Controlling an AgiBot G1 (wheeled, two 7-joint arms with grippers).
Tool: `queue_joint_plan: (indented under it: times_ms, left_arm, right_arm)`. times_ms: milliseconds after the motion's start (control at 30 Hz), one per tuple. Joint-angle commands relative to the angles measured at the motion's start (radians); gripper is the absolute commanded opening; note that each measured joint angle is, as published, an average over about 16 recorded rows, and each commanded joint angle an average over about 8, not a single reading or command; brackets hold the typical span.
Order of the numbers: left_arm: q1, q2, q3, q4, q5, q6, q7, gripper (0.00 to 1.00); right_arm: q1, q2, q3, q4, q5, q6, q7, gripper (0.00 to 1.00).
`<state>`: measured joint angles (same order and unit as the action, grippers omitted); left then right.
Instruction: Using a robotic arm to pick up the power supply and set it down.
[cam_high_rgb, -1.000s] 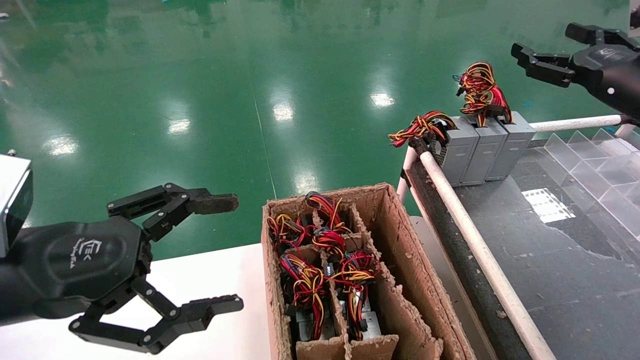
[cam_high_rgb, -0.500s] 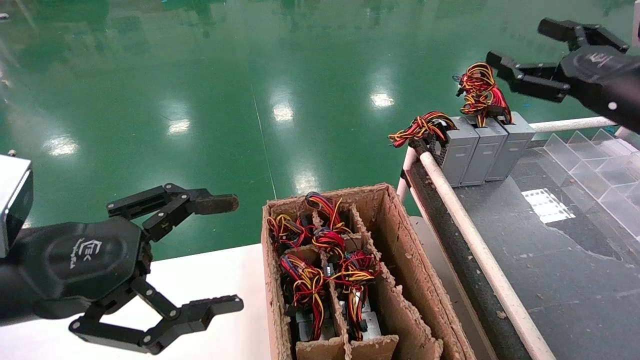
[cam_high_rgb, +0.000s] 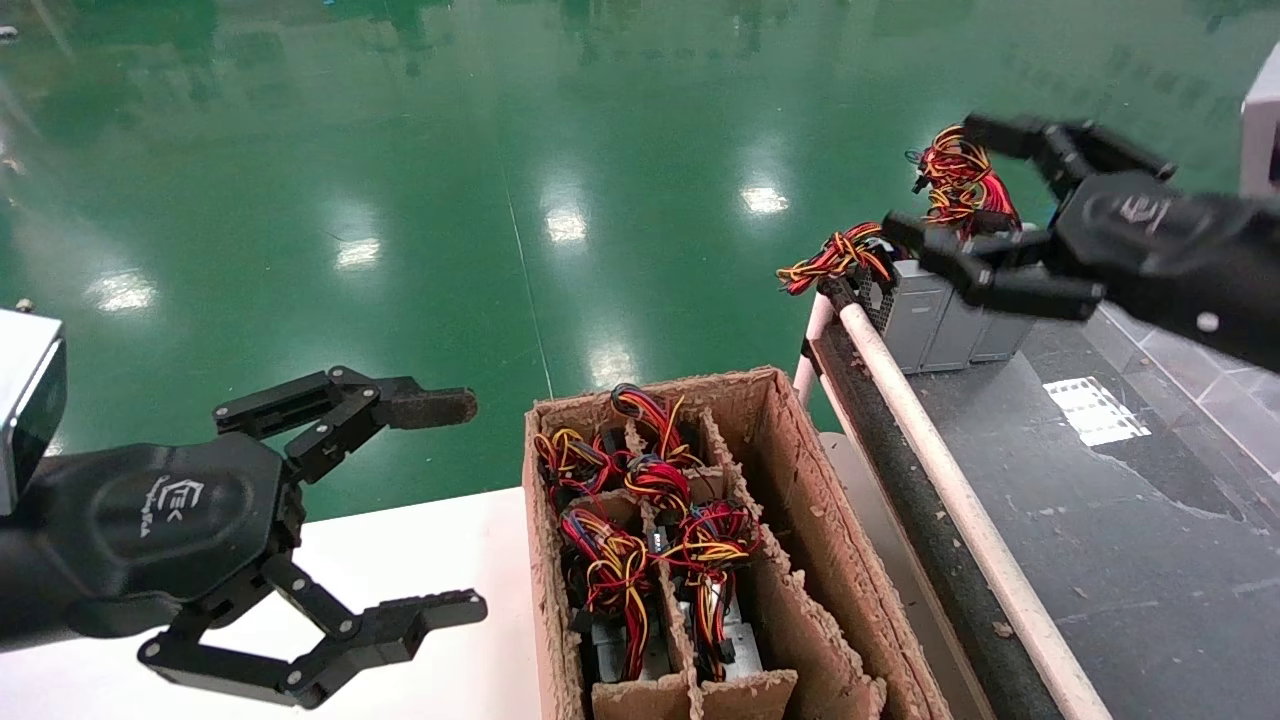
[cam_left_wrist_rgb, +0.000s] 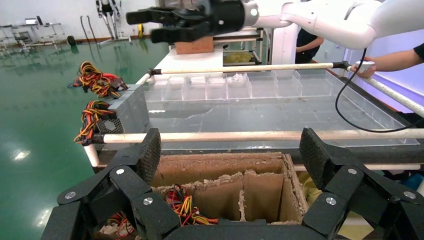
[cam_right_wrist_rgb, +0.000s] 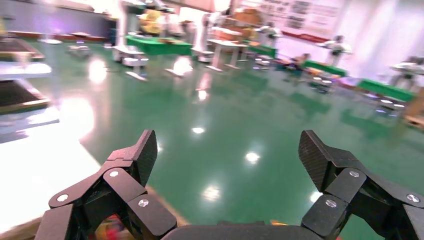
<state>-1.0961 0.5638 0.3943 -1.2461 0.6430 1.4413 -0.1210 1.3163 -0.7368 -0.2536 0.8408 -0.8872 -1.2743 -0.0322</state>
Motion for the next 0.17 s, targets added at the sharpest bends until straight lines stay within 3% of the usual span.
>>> queue_joint_plan:
  times_ms: [33,167]
  left_arm:
    - [0.000,0.000,0.000,0.000,0.000,0.000,0.000,1.00]
    - [0.000,0.000,0.000,0.000,0.000,0.000,0.000,1.00]
  right_arm:
    - [-0.037,0.019,-0.004,0.069,0.024,-0.034,0.034,1.00]
    - [-0.069,0.036,-0.007,0.126,0.045,-0.063,0.063,1.00]
